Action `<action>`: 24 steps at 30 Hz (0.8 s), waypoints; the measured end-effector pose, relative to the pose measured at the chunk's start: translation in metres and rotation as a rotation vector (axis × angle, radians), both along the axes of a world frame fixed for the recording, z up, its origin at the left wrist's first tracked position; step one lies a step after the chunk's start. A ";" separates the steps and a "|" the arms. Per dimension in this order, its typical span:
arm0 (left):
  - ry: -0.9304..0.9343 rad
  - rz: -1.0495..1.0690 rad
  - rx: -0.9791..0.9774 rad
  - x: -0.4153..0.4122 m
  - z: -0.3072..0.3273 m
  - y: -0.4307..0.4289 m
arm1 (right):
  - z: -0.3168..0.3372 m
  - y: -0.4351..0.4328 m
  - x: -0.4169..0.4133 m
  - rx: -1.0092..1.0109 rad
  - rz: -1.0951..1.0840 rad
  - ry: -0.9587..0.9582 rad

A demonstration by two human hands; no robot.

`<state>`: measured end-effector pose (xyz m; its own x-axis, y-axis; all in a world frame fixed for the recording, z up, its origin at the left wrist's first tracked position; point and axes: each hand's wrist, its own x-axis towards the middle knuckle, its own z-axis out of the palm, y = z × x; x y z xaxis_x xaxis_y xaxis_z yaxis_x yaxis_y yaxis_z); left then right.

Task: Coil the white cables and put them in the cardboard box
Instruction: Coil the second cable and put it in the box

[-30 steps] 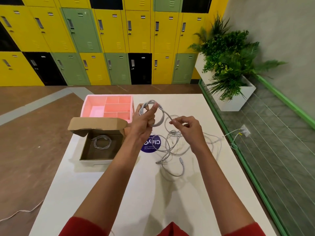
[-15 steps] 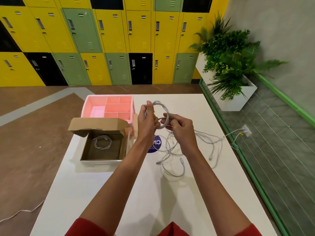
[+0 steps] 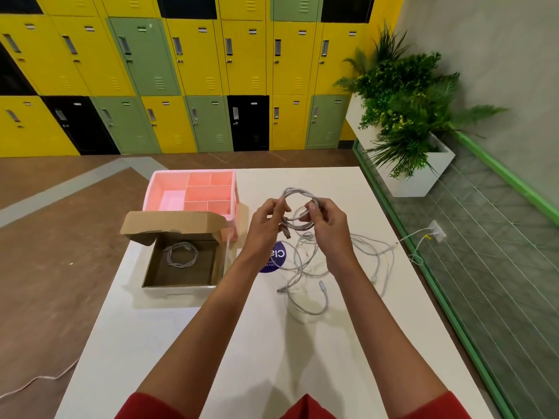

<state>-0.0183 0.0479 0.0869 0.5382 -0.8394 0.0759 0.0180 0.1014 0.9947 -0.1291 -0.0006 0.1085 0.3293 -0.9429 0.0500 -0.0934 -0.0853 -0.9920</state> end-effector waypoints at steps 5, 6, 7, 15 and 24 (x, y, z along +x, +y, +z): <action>0.019 0.101 0.005 -0.001 -0.001 0.000 | -0.002 0.001 0.000 0.150 0.123 -0.076; 0.036 0.104 0.005 0.000 -0.001 0.001 | -0.002 -0.001 -0.001 0.178 0.150 -0.089; 0.053 0.100 0.001 0.000 0.000 0.001 | -0.001 -0.002 -0.002 0.211 0.179 -0.116; 0.126 0.196 -0.029 -0.005 0.008 -0.003 | 0.004 -0.007 -0.007 0.185 0.218 -0.113; 0.034 0.397 -0.075 -0.005 0.005 -0.010 | 0.002 -0.002 0.000 0.230 -0.086 0.040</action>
<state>-0.0235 0.0381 0.0914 0.8226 -0.5588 0.1054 -0.0045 0.1789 0.9839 -0.1290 -0.0029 0.1103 0.2452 -0.9526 -0.1801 -0.1299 0.1519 -0.9798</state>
